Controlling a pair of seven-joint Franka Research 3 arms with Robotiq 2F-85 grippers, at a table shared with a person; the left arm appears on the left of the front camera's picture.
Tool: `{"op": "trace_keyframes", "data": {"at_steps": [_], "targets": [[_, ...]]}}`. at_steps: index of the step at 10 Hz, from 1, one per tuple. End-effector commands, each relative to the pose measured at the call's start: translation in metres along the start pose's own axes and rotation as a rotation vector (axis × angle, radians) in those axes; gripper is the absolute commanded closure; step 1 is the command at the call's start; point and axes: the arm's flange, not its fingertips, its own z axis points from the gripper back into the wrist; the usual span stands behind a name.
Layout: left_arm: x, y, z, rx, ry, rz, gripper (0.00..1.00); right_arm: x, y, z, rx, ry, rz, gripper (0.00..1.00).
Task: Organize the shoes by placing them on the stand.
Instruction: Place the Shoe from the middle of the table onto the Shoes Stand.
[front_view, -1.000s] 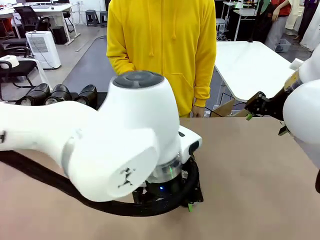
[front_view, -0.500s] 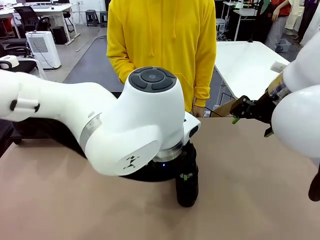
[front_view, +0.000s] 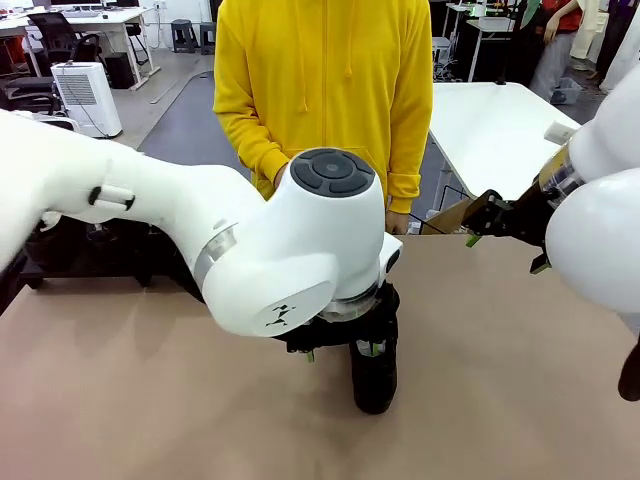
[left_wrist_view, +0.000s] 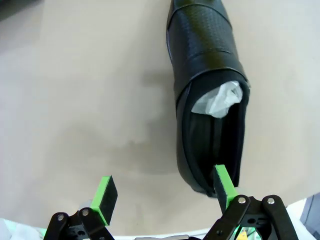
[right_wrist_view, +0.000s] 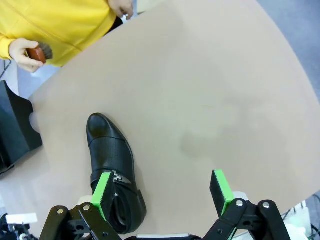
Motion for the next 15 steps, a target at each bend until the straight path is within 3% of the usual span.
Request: {"op": "trace_keyframes", "data": {"at_steps": [1, 4, 7, 8, 12, 13, 15], "targets": [[0.01, -0.015, -0.015, 0.025, -0.024, 0.035, 0.0, 0.004, -0.001, 0.0, 0.017, -0.003, 0.015, 0.0], [0.014, -0.016, -0.034, 0.034, -0.054, 0.058, 0.0, 0.004, -0.001, 0.0, 0.017, -0.003, 0.015, 0.0], [0.015, -0.016, -0.047, 0.07, -0.004, 0.042, 0.0, 0.004, -0.001, 0.0, 0.017, -0.003, 0.015, 0.0], [0.016, -0.015, -0.048, 0.061, 0.003, 0.032, 0.1, 0.004, -0.001, 0.0, 0.017, -0.003, 0.015, 0.0], [0.018, -0.016, -0.048, 0.055, 0.022, 0.028, 0.89, 0.004, -0.001, 0.0, 0.017, -0.003, 0.015, 0.0], [0.019, -0.017, -0.049, 0.053, 0.031, 0.025, 1.0, 0.004, -0.001, 0.0, 0.017, -0.003, 0.015, 0.0], [0.019, -0.022, -0.046, 0.038, 0.048, 0.013, 1.0, 0.004, -0.001, 0.0, 0.017, -0.003, 0.015, 0.0]]}}
